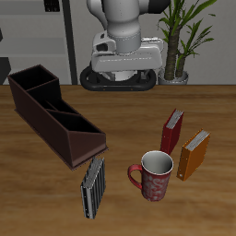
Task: Place the red book into the right desk caddy's front compartment
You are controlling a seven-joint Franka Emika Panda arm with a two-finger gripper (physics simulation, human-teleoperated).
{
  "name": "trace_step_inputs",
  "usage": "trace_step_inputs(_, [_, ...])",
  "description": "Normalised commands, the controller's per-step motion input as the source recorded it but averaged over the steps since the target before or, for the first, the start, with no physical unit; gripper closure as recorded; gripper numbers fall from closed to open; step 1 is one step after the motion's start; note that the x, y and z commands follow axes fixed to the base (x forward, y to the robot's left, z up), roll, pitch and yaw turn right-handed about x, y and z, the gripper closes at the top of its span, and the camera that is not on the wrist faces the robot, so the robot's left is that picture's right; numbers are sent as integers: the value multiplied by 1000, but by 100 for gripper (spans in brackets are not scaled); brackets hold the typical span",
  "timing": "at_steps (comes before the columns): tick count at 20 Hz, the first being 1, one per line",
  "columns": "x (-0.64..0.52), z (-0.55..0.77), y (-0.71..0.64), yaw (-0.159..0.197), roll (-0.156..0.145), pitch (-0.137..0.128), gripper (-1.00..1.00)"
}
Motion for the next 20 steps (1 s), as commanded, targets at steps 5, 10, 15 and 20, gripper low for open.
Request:
trace_step_inputs(5, [48, -87, 289, -70, -51, -15, -100])
trace_step_inputs(10, [111, -42, 404, -43, -56, -36, -100])
trace_step_inputs(15, [93, -128, 397, -57, -27, -20, -100])
trace_step_inputs(20, [152, -242, 418, -53, -20, 0, -100])
